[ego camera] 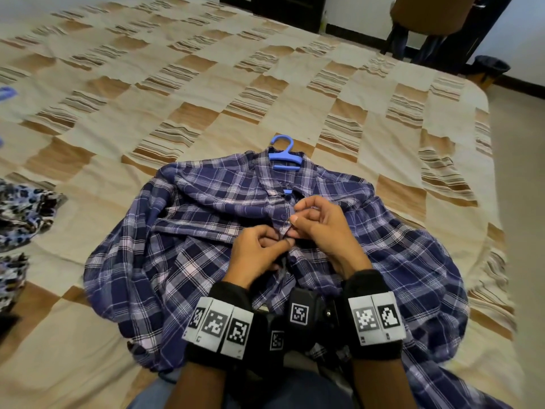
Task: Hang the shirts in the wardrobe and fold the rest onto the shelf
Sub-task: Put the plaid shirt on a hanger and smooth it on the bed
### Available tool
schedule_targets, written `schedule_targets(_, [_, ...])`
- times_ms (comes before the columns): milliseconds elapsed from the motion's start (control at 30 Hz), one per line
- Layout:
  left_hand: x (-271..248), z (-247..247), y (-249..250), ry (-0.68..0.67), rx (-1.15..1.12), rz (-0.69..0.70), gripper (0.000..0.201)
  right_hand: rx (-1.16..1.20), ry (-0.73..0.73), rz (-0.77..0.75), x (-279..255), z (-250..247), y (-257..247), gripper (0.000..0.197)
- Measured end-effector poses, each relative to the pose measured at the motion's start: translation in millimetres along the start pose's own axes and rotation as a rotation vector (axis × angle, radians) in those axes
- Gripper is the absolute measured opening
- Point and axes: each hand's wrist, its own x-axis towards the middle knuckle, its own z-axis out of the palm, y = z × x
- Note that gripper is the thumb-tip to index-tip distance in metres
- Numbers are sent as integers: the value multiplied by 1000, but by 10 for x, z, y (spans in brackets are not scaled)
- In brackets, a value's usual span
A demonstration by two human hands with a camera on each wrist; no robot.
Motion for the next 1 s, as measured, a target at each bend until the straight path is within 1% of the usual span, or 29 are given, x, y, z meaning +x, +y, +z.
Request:
schedule_targets(33, [2,-15,-1,8,-31,12,16,9,14,-2,0,-6,-2,20])
schedule_targets(100, [7,-60,0,50,-35,55,21,-47,25,-2,-6,-32,-3,20])
schedule_targets(233, [53,-163,-19,181,30,126,25,-317,24,-3,-37,-95,10,15])
schedule_targets(333, [66,-184,-33,181,32,112,22,-355,7,37,-49,-121,6,17])
schedule_targets(400, [78,-190,-48,168,34,106,21,-430,-54,128,-50,-124,9,22])
schedule_targets(467, [85,-197,-47,178,9,99,15,-641,-168,220,-52,-116,29,25])
schedule_targets(533, [72,-200,-12,178,-38,85,7,-760,-238,251,-64,-100,34,14])
schedule_targets(567, [65,-200,1,166,-64,74,12,-772,-229,237,-63,-106,34,15])
schedule_targets(600, [53,-200,21,142,-87,66,19,-757,-187,211,-58,-123,28,19])
schedule_targets(633, [39,-199,42,114,-96,60,23,-709,-126,183,-66,-142,0,21])
schedule_targets(700, [1,-203,78,52,-71,61,28,-531,-34,134,-94,-189,-89,22])
schedule_targets(733, [-27,-206,96,19,-57,63,29,-449,-25,119,-120,-209,-145,22])
schedule_targets(800, [-113,-207,133,-44,-20,55,29,-401,-70,97,-205,-228,-240,19])
schedule_targets(867, [-255,-213,197,-67,22,49,26,-496,-154,74,-331,-220,-302,15])
schedule_targets(933, [-422,-221,258,-53,67,57,23,-633,-208,40,-480,-190,-316,20])
schedule_targets(1000, [-562,-232,265,-30,127,61,21,-709,-165,-5,-608,-156,-320,23])
